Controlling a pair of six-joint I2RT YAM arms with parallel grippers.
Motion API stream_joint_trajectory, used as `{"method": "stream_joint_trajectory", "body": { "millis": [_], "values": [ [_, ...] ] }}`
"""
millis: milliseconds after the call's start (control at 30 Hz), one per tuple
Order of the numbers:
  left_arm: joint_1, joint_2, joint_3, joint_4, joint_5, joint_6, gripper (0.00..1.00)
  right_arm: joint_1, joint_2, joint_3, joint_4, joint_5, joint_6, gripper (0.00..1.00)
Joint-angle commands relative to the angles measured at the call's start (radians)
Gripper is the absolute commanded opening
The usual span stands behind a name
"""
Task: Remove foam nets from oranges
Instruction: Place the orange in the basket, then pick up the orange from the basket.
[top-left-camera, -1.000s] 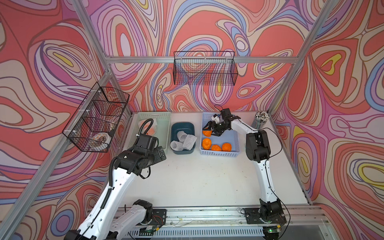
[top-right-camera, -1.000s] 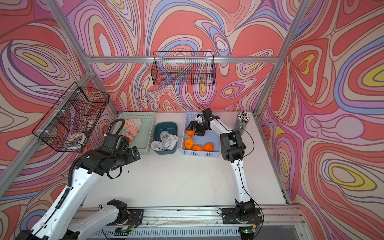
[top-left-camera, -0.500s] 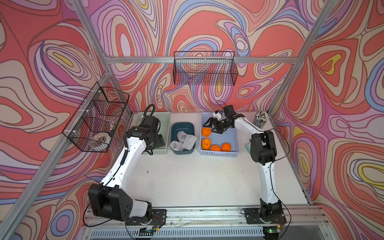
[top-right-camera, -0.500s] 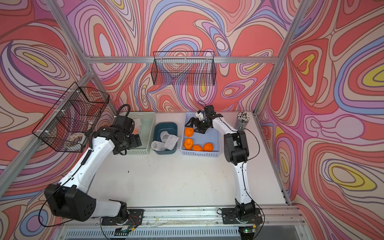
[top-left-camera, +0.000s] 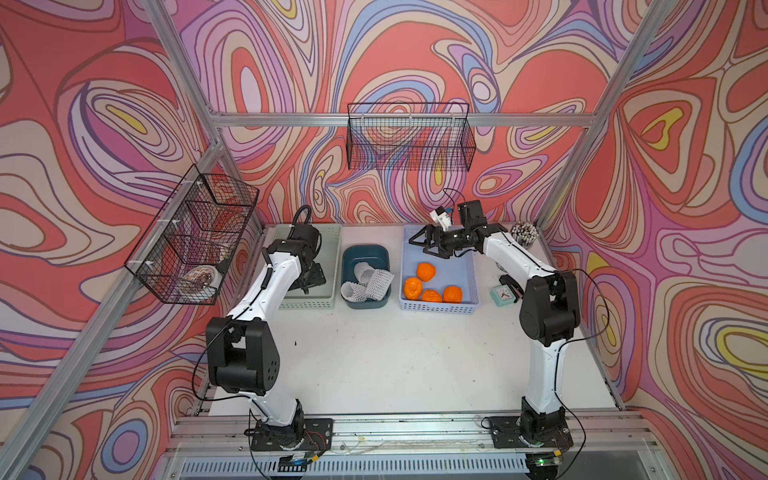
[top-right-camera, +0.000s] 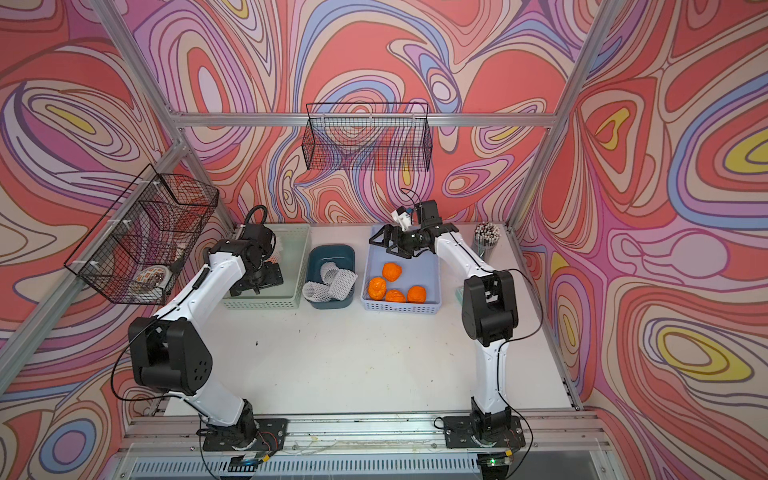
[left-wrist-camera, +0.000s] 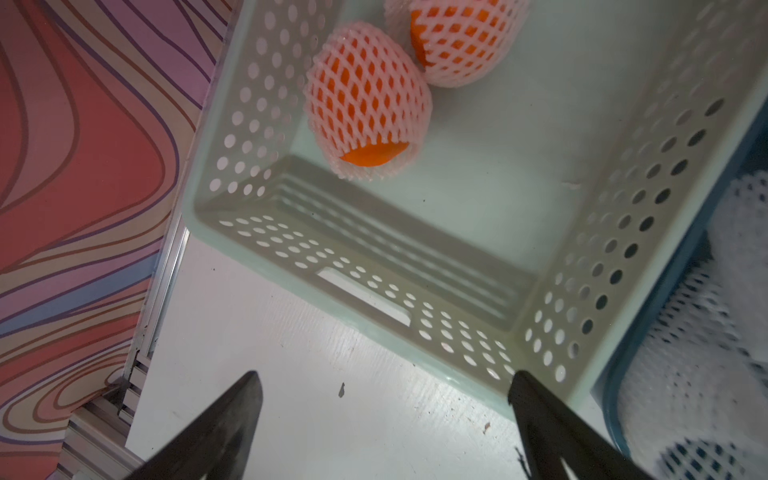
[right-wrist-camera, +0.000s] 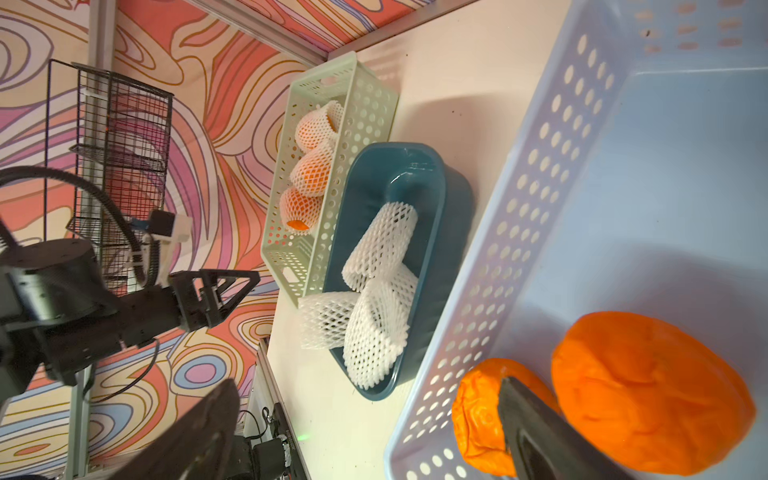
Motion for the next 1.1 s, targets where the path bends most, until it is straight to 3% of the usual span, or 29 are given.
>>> {"method": "stream_joint_trajectory", "body": {
  "millis": [0, 133, 500, 1067],
  "values": [
    [0.027, 0.048, 0.033, 0.047, -0.017, 0.041, 0.94, -0.002, -0.085, -0.043, 0.002, -0.025, -0.001, 0.98],
    [0.034, 0.114, 0.055, 0.071, -0.019, 0.072, 0.89, -0.003, -0.140, -0.095, 0.001, -0.044, -0.004, 0.98],
    [0.066, 0.220, 0.063, 0.161, -0.049, 0.119, 0.88, -0.003, -0.221, -0.194, -0.017, -0.088, -0.030, 0.98],
    [0.110, 0.320, 0.085, 0.302, -0.069, 0.224, 0.91, -0.003, -0.202, -0.248, -0.020, -0.118, -0.053, 0.98]
  ]
}}
